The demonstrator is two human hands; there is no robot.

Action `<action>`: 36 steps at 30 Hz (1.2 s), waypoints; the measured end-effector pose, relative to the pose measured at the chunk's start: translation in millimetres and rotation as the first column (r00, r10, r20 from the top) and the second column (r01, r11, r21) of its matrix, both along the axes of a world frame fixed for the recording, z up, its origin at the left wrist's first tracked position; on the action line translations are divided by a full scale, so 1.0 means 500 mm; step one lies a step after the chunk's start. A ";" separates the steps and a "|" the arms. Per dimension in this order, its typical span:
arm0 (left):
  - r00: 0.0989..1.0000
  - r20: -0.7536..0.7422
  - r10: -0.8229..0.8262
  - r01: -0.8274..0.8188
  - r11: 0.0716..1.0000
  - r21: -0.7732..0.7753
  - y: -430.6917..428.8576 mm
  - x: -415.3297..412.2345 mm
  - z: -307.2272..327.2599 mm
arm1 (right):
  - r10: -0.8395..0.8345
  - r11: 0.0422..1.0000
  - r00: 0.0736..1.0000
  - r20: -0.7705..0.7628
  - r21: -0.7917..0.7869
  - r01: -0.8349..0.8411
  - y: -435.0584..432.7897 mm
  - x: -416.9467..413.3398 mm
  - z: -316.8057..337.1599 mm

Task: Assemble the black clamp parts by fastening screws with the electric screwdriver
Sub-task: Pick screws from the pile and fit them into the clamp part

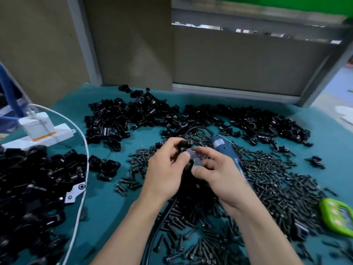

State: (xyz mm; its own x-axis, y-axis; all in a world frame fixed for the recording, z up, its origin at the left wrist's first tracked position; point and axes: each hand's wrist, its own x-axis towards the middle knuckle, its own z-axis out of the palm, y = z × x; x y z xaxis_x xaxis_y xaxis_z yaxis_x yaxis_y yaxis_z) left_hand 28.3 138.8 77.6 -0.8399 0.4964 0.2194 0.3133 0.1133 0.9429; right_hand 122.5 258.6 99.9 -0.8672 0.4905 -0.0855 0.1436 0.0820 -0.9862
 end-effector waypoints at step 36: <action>0.987 0.124 0.101 -0.133 0.950 0.281 0.016 0.005 -0.018 | 0.015 0.996 0.997 -0.071 -0.087 -0.021 -0.036 0.006 -0.027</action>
